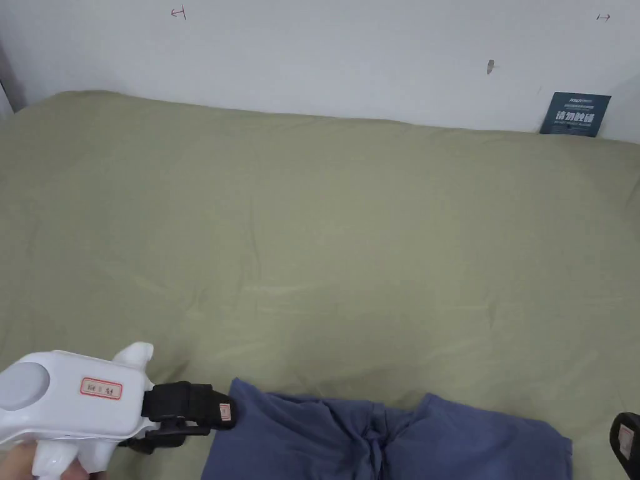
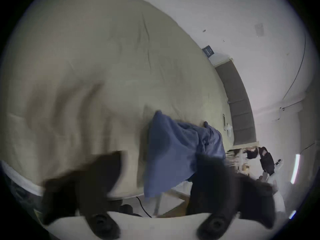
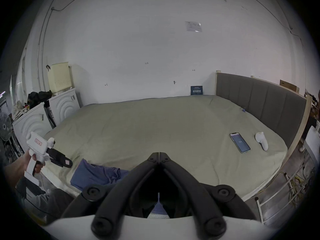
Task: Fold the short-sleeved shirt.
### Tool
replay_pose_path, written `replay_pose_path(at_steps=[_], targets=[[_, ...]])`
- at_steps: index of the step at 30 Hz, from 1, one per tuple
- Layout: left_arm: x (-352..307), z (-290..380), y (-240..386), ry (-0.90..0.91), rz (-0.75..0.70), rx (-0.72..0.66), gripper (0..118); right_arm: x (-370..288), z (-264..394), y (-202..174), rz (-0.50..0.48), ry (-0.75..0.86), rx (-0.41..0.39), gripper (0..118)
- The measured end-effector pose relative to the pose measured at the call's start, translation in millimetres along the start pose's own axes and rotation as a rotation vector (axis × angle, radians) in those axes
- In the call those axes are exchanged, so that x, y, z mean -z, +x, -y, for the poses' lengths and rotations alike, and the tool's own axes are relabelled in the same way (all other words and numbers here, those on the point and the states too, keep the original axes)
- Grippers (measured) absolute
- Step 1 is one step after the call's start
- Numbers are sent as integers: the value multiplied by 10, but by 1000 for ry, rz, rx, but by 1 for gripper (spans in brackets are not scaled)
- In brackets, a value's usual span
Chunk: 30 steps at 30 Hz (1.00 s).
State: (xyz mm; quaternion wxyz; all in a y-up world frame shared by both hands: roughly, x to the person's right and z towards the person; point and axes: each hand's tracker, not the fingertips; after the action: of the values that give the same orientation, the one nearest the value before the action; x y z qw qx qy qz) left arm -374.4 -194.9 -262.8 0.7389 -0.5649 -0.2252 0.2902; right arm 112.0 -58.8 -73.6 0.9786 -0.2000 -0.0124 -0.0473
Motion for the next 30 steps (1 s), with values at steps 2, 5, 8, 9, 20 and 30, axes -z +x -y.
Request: replay_pose_path(at_steps=[2, 5, 8, 9, 20, 30], targets=[[149, -1, -49, -10, 51, -13, 112, 0, 5, -5, 2, -9, -3, 0], [375, 9, -81, -23, 185, -66, 111, -21, 15, 10, 12, -14, -6, 0], [477, -34, -105, -16, 305, -116, 98, -32, 15, 42, 22, -20, 0, 0], [539, -32, -79, -20, 275, -111, 83, -30, 15, 54, 27, -23, 0, 0], [6, 71, -59, 102, 167, -147, 9, -61, -7, 138, 24, -9, 21, 0], [-1250, 150, 413, 242, -160, -44, 9, -12, 24, 153, -36, 13, 46, 0]])
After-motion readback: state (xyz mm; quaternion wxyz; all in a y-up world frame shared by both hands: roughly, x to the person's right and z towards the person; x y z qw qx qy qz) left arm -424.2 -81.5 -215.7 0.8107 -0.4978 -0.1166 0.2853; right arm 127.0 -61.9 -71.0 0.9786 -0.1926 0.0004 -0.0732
